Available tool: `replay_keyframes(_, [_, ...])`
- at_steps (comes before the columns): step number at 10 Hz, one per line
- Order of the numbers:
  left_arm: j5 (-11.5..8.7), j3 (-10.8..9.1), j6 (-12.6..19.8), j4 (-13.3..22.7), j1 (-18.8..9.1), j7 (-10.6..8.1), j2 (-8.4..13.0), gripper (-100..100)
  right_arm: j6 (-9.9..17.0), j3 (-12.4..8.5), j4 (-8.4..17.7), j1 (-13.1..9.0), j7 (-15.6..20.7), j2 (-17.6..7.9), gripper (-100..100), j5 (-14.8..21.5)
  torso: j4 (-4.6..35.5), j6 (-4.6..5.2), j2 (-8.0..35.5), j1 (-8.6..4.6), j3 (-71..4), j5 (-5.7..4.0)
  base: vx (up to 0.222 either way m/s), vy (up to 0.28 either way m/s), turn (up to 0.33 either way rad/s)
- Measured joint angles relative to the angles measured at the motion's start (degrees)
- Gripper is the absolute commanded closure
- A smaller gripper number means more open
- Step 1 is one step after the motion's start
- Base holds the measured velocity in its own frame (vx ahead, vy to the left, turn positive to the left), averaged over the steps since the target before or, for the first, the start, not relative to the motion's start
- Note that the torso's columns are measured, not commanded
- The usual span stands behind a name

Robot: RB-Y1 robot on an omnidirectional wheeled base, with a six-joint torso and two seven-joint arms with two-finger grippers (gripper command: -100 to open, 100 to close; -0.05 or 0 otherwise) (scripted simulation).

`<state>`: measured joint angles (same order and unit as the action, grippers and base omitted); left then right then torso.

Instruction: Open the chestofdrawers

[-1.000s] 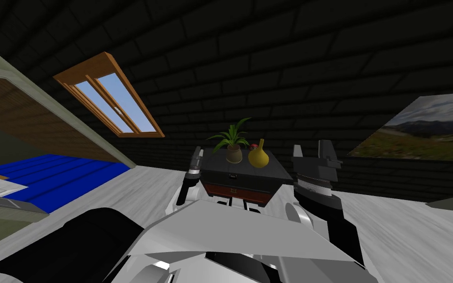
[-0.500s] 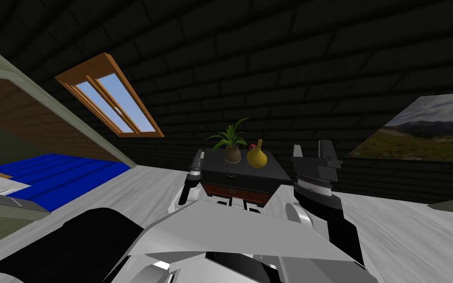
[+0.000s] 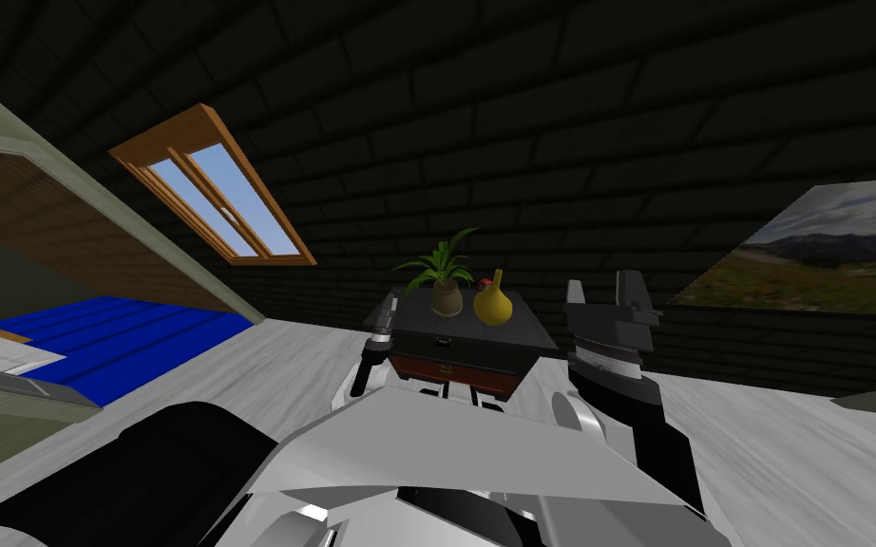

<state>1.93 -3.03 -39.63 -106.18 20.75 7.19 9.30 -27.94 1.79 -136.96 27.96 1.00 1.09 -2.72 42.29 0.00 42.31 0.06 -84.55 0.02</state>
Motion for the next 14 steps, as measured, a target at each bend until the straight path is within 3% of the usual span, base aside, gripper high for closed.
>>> replay_keyframes(14, [1.02,0.48,-11.36,21.23,-4.11,0.75,-0.52,-100,0.0,0.0,0.0,0.0,0.0,0.0,0,0.0,-0.01,0.01,-0.03,-0.06,-0.02,-0.02,0.007,-0.046,0.012])
